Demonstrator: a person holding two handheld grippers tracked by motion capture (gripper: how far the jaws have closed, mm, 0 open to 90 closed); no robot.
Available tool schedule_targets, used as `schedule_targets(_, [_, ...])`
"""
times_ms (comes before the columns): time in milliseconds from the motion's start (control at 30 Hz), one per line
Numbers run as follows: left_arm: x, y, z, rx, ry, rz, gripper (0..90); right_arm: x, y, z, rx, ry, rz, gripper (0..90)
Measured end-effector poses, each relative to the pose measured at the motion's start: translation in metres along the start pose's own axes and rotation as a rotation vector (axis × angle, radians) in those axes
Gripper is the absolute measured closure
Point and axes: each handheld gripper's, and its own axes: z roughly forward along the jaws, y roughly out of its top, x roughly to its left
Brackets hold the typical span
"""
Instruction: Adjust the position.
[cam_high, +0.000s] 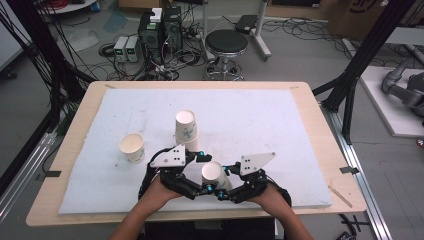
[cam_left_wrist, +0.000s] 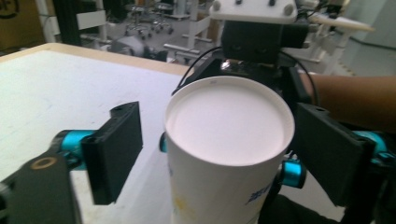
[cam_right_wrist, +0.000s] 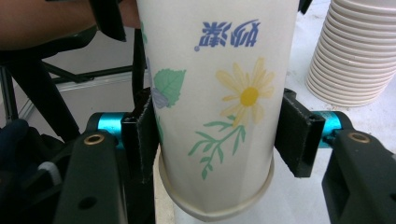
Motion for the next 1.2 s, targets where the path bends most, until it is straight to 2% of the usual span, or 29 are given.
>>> schedule_targets(233, [0.002,0.006,-0.012,0.043,0.008,0.007,16.2,0.0,0.001,0.0,0.056,-0.048,-0.013,38.2])
schedule_targets(367, [0.003,0.013,-0.015,0.11,0.01,0.034,16.2,-0.001,0.005,0.0,0.087,-0.057,-0.022,37.8])
schedule_targets(433, [0.004,0.017,-0.015,0.142,-0.004,0.04,16.2,-0.002,0.009,0.0,0.114,-0.059,-0.04,37.8])
schedule_targets(533, [0.005,0.021,-0.014,0.169,-0.012,0.047,16.2,-0.002,0.015,0.001,0.145,-0.065,-0.06,37.6])
schedule_targets(967, [0.006,0.025,-0.008,0.259,-0.023,0.057,16.4,-0.002,0.038,0.003,0.325,-0.075,-0.136,37.4])
schedule_targets(1200, [0.008,0.026,-0.006,0.29,-0.031,0.054,17.5,-0.001,0.043,0.006,0.39,-0.08,-0.174,37.5])
